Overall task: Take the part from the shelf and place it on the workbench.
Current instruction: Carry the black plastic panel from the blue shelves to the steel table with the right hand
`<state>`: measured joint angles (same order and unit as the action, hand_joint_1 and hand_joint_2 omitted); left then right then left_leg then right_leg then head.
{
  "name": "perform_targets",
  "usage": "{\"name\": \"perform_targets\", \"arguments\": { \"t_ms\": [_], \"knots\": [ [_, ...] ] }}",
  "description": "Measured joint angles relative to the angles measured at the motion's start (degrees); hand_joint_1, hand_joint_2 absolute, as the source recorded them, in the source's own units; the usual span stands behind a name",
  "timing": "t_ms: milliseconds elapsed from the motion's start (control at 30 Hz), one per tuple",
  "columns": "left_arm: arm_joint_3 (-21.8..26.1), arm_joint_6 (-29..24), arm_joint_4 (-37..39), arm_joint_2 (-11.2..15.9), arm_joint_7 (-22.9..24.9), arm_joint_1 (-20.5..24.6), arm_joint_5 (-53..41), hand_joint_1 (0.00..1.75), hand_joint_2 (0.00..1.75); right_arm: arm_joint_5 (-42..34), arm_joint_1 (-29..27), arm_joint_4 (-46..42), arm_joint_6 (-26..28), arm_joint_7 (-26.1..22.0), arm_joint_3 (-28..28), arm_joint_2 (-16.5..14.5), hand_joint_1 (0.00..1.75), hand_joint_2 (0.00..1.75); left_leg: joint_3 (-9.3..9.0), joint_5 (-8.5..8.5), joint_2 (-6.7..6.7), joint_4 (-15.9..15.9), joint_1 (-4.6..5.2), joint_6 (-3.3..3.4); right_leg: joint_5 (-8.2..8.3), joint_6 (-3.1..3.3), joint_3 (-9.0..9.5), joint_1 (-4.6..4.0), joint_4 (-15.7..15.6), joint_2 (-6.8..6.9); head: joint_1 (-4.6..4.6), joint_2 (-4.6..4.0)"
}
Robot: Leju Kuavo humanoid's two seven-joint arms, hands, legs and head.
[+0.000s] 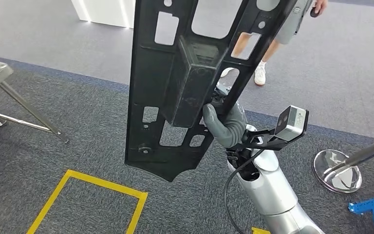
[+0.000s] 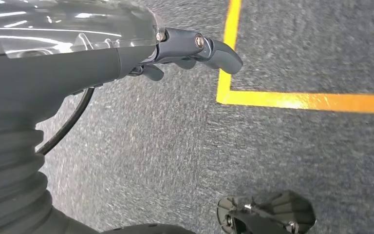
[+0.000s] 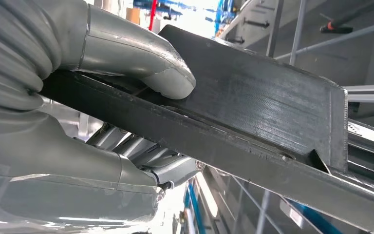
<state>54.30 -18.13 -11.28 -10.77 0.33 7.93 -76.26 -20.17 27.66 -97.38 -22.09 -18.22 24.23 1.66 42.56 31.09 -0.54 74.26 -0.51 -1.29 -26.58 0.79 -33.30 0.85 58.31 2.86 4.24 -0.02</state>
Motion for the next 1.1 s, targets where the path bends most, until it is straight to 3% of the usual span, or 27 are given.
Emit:
{"name": "perform_targets", "arguments": {
  "t_ms": [67, 133, 167, 233, 267, 333, 400, 433, 467, 500, 533, 567, 633, 700, 733, 767, 833, 900, 967, 1000, 1033, 1100],
  "knots": [
    [0.03, -0.03, 0.0, 0.02, -0.11, -0.14, 0.02, 0.0, 1.75, 0.0, 0.15, 0.02, 0.0, 0.11, 0.03, -0.19, 1.75, 1.75, -4.01, -3.77, 1.5, -7.58, 0.11, 0.42, -0.35, -0.16, 0.47, -0.17, 0.02, 1.42, 0.0, 0.0],
    [0.03, -0.03, 0.0, 0.03, -0.14, -0.21, 0.02, 0.0, 1.75, 0.02, 0.34, 0.01, -0.01, 0.21, 0.03, -0.28, 1.75, 1.75, -7.41, -5.85, 3.72, -14.13, 0.68, 1.34, -0.68, -0.56, 0.8, -0.54, 0.12, 2.48, 0.0, 0.0],
    [0.03, -0.02, 0.0, 0.01, -0.11, -0.3, -0.01, 0.0, 1.75, 0.04, 0.4, 0.01, 0.0, 0.3, 0.04, -0.3, 1.75, 1.75, -7.93, -5.95, 4.3, -15.36, 0.94, 1.77, -0.77, -0.78, 0.89, -0.7, 0.11, 2.97, 0.0, 0.0],
    [0.04, 0.01, 0.0, -0.02, 0.0, -0.57, -0.07, 0.0, 1.75, 0.12, 0.46, 0.0, 0.01, 0.44, 0.07, -0.3, 1.75, 1.75, -7.83, -6.03, 3.33, -15.6, 1.01, 2.36, -0.86, -1.27, 1.06, -0.87, -0.03, 3.94, 0.0, 0.0],
    [0.04, 0.02, 0.0, -0.05, 0.06, -0.69, -0.1, 0.0, 1.75, 0.16, 0.48, -0.02, 0.02, 0.49, 0.07, -0.31, 1.75, 1.75, -7.89, -6.21, 2.73, -15.84, 0.86, 2.61, -1.14, -1.56, 1.12, -0.79, 0.14, 3.66, -0.01, 0.0],
    [0.07, 0.04, 0.0, -0.09, 0.15, -0.64, -0.13, 0.0, 1.75, 0.22, 0.54, -0.09, 0.03, 0.49, 0.07, -0.31, 1.75, 1.75, -8.09, -6.64, 1.56, -16.36, 0.46, 3.21, -3.2, -2.08, 0.01, -0.58, 3.01, 1.1, -0.02, 0.0],
    [0.07, 0.05, 0.0, -0.14, 0.19, -0.48, -0.15, 0.0, 1.75, 0.31, 0.34, -0.08, 0.03, 0.47, 0.07, -0.24, 1.75, 1.75, -8.08, -6.85, 0.29, -16.45, 0.32, 3.53, -6.83, -2.36, -3.51, -0.32, 10.37, -1.82, -0.03, 0.0],
    [0.07, 0.06, 0.0, -0.16, 0.19, -0.47, -0.15, 0.0, 1.75, 0.33, 0.12, -0.05, 0.03, 0.45, 0.07, -0.19, 1.75, 1.75, -8.05, -6.88, -0.43, -16.4, 0.32, 3.58, -8.05, -2.46, -5.41, -0.25, 14.04, -2.33, -0.04, 0.0],
    [0.07, 0.07, 0.0, -0.19, 0.19, -0.52, -0.16, 0.0, 1.75, 0.37, -0.13, -0.02, 0.02, 0.41, 0.07, -0.15, 1.75, 1.75, -8.03, -6.88, -1.24, -16.33, 0.32, 3.58, -8.29, -2.55, -6.71, -0.17, 16.28, -2.54, -0.04, 0.0],
    [0.07, 0.07, 0.0, -0.2, 0.2, -0.57, -0.16, 0.0, 1.75, 0.39, -0.34, 0.01, 0.02, 0.3, 0.07, -0.13, 1.75, 1.75, -8.01, -6.86, -2.04, -16.21, 0.29, 3.55, -7.33, -2.59, -6.96, -0.08, 16.24, -2.62, -0.03, 0.0],
    [0.08, 0.07, 0.0, -0.21, 0.2, -0.6, -0.17, 0.0, 1.75, 0.4, -0.46, 0.01, 0.02, 0.15, 0.07, -0.11, 1.75, 1.75, -8.02, -6.82, -2.84, -16.06, 0.25, 3.47, -5.38, -2.59, -6.09, 0.06, 13.85, -2.8, -0.03, 0.0],
    [0.08, 0.07, 0.0, -0.22, 0.21, -0.6, -0.19, 0.0, 1.75, 0.42, -0.52, 0.01, 0.01, -0.02, 0.07, -0.1, 1.75, 1.75, -8.01, -6.73, -3.63, -15.86, 0.21, 3.34, -2.99, -2.56, -4.43, 0.25, 9.9, -3.45, -0.03, 0.0],
    [0.08, 0.08, 0.0, -0.24, 0.21, -0.53, -0.32, 0.0, 1.75, 0.43, -0.57, 0.02, -0.02, -0.31, 0.07, -0.08, 1.75, 1.75, -7.68, -6.58, -5.06, -15.39, 0.27, 2.77, -0.26, -2.45, -1.49, 0.57, 2.98, -5.72, -0.03, 0.0],
    [0.08, 0.09, 0.0, -0.23, 0.21, -0.53, -0.46, 0.0, 1.75, 0.49, -0.68, 0.02, -0.04, -0.44, 0.07, -0.04, 1.75, 1.75, -7.21, -6.68, -6.2, -15.26, 0.22, 2.02, -0.07, -2.12, -0.7, 0.48, 0.9, -6.73, -0.03, 0.0],
    [0.08, 0.12, 0.0, -0.23, 0.22, -0.58, -0.48, 0.0, 1.75, 0.51, -0.71, 0.01, -0.05, -0.49, 0.07, -0.03, 1.75, 1.75, -7.01, -6.81, -6.74, -15.37, 0.08, 1.64, 0.05, -1.8, -0.72, 0.44, 0.82, -6.18, -0.02, 0.0],
    [0.08, 0.13, 0.0, -0.21, 0.25, -0.65, -0.48, 0.0, 1.75, 0.52, -0.71, 0.01, -0.04, -0.5, 0.07, -0.03, 1.75, 1.75, -6.88, -6.76, -6.66, -15.27, 0.0, 1.31, 0.17, -1.43, -0.62, 0.44, 0.63, -5.55, -0.02, 0.0],
    [0.08, 0.24, 0.0, -0.17, 0.31, -0.66, -0.45, 0.0, 1.75, 0.51, -0.68, 0.0, -0.04, -0.54, 0.07, -0.09, 1.75, 1.75, -5.68, -5.15, -4.43, -12.75, 0.09, 0.72, 0.37, -0.61, -0.35, 0.56, 0.16, -4.12, -0.01, 0.0],
    [0.08, 0.42, 0.0, -0.15, 0.27, -0.49, -0.3, 0.0, 1.75, 0.56, -0.77, 0.0, -0.04, -0.52, 0.07, -0.13, 1.75, 1.75, -2.58, -1.58, -1.36, -5.93, 0.15, 0.32, 0.32, -0.1, -0.21, 0.43, 0.0, -2.59, -0.01, 0.0],
    [0.08, 0.59, 0.0, -0.14, 0.17, -0.37, -0.15, 0.0, 1.75, 0.7, -0.92, 0.01, -0.04, -0.48, 0.07, -0.13, 1.75, 1.75, 0.31, 0.72, -0.38, 0.39, -0.01, 0.05, 0.2, 0.03, -0.2, 0.27, 0.05, -0.95, -0.01, 0.0],
    [0.08, 0.62, 0.0, -0.14, 0.13, -0.38, -0.13, 0.0, 1.75, 0.8, -0.98, 0.01, -0.03, -0.46, 0.07, -0.13, 1.75, 1.75, 0.4, 0.37, -0.2, 0.83, -0.06, 0.0, 0.13, 0.02, -0.17, 0.24, 0.08, -0.14, -0.01, 0.0],
    [0.08, 0.64, 0.0, -0.13, 0.14, -0.39, -0.14, 0.0, 1.75, 0.9, -1.0, 0.01, -0.03, -0.43, 0.07, -0.13, 1.75, 1.75, -0.66, -0.94, 0.06, -0.96, -0.09, 0.02, 0.04, -0.05, -0.08, 0.23, 0.11, 0.59, -0.01, 0.0],
    [0.09, 0.63, 0.0, -0.11, 0.16, -0.52, -0.16, 0.0, 1.75, 1.11, -0.99, -0.04, -0.02, -0.31, 0.07, -0.13, 1.75, 1.75, -5.13, -4.37, 2.21, -9.11, 0.15, 0.37, -0.24, -0.36, 0.25, 0.11, 0.17, 1.87, -0.01, 0.0]
  ]
}}
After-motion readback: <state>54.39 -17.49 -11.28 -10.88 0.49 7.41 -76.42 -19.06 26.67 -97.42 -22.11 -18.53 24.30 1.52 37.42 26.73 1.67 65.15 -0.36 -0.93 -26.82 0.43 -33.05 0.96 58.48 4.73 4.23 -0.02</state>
